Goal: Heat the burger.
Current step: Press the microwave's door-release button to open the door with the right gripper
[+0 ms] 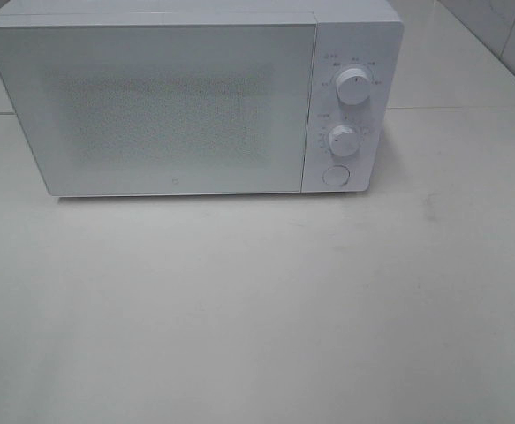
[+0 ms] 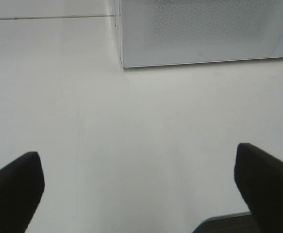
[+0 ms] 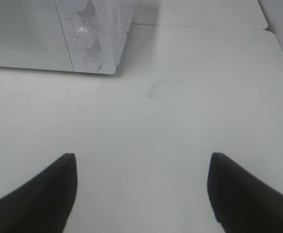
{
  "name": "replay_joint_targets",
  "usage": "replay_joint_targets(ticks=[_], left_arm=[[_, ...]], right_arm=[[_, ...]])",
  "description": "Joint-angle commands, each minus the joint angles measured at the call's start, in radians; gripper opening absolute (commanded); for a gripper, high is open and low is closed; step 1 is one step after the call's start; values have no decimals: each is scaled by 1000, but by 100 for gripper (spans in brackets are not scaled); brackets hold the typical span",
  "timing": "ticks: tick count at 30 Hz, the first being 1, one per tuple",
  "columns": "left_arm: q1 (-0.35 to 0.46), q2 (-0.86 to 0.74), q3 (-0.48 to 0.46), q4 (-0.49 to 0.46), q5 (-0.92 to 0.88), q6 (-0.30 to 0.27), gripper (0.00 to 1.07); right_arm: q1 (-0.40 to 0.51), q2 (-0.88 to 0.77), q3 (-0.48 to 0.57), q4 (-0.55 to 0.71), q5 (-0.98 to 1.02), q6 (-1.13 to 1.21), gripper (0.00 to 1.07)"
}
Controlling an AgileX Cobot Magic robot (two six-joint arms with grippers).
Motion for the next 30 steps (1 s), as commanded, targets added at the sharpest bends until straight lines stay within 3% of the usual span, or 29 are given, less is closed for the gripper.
replay_joint_targets(ticks=[1,30], left_arm=[[0,-5,0,0,-13,-4,100],[0,-5,0,0,-13,-4,100]], right_arm=[[-7,29,-29,0,-43,2,73],[-7,678,-38,2,-713,26,73]])
